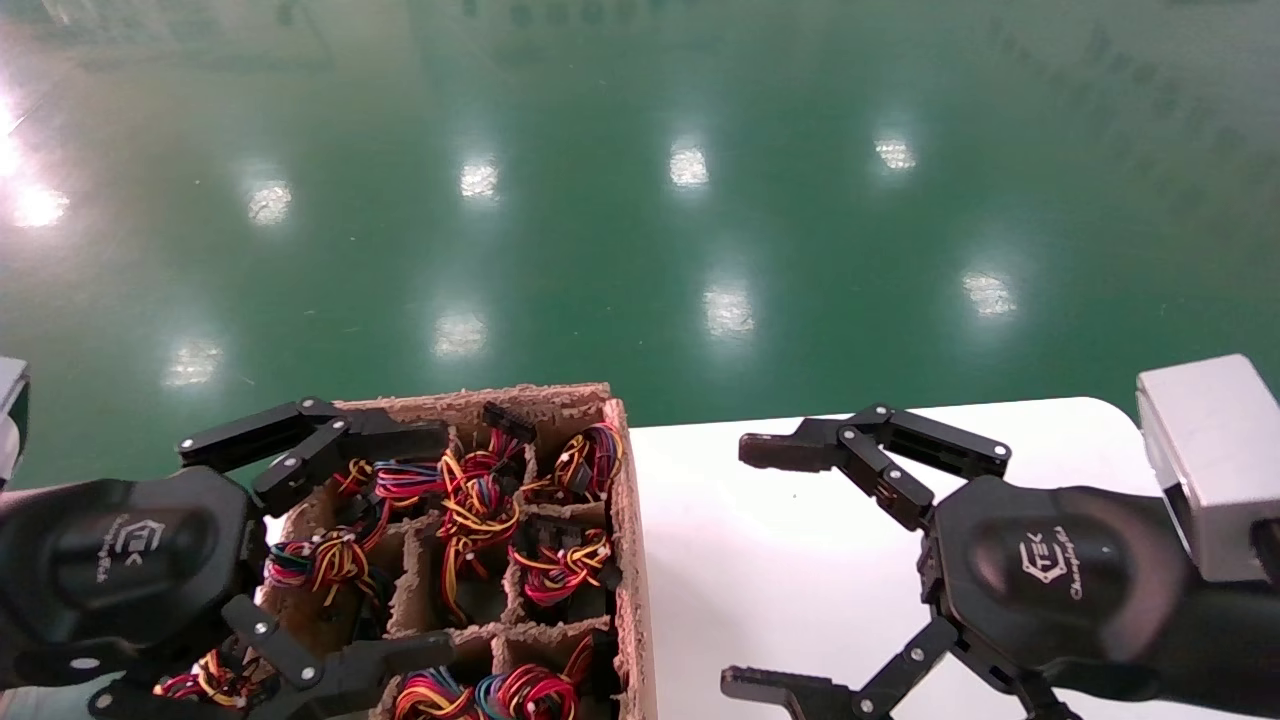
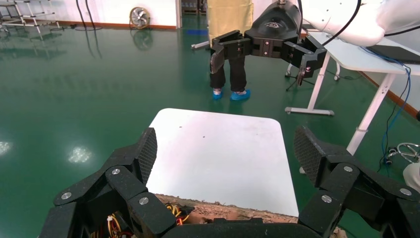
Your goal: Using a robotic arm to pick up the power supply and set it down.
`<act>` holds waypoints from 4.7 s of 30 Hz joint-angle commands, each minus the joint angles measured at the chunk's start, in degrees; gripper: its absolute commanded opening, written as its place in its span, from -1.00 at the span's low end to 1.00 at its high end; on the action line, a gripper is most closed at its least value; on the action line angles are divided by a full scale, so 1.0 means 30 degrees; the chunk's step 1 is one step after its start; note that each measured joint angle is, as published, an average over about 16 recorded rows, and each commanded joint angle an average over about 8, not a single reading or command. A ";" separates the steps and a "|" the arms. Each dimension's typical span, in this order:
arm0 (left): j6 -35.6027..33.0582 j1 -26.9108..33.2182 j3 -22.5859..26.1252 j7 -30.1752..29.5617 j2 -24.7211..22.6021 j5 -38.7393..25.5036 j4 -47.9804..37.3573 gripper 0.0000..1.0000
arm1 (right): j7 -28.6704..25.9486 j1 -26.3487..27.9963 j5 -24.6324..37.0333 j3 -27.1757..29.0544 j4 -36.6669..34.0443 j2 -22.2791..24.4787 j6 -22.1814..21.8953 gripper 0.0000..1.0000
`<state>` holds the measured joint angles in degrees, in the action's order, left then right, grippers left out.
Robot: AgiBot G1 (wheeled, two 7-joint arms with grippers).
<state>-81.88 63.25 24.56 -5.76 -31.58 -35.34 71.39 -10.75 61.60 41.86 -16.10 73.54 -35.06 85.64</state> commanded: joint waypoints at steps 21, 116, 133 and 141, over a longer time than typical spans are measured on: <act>0.0000 0.0000 0.0000 0.0000 0.0000 0.0000 0.0000 1.00 | 0.0000 0.0000 0.0000 0.0000 0.0000 0.0000 0.0000 1.00; 0.0000 0.0000 0.0000 0.0000 0.0000 0.0000 0.0000 -1.00 | 0.0000 0.0000 0.0000 0.0000 0.0000 0.0000 0.0000 1.00; -0.0001 0.0001 0.0001 0.0000 0.0000 0.0000 -0.0001 -1.00 | -0.0072 0.0251 0.1531 -0.0775 -0.0095 -0.0617 -0.0592 1.00; -0.0001 0.0001 0.0001 0.0001 0.0000 0.0001 -0.0001 -1.00 | 0.0048 0.0652 0.3992 -0.2476 -0.0845 -0.2641 -0.1116 1.00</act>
<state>-81.89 63.25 24.56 -5.76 -31.58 -35.34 71.39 -10.50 63.76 53.52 -23.43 70.52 -43.02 82.69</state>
